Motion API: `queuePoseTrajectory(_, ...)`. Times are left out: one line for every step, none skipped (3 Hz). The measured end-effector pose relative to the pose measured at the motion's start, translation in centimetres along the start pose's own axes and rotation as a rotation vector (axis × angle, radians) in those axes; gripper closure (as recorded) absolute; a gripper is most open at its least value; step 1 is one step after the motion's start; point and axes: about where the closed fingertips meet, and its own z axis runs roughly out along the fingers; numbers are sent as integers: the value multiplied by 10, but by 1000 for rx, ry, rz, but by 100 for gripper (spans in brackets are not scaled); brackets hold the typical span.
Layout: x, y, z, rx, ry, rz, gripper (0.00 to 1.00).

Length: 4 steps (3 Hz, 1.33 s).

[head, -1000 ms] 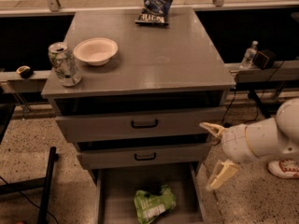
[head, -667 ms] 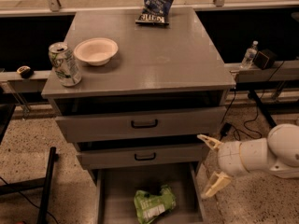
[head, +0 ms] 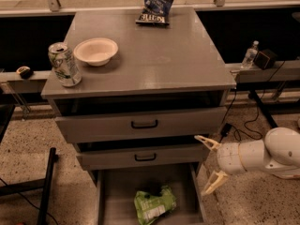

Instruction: Pick green rice chip bag from bottom drawer and place on counter

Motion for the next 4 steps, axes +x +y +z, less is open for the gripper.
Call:
queuePoseTrajectory(53, 12, 35, -28, 3, 35, 0)
queuePoseTrajectory(97, 31, 58, -43, -4, 56, 0)
queuePoseTrajectory(130, 50, 75, -97, 20, 79, 0)
queuePoseTrajectory(130, 50, 75, -97, 20, 79, 0)
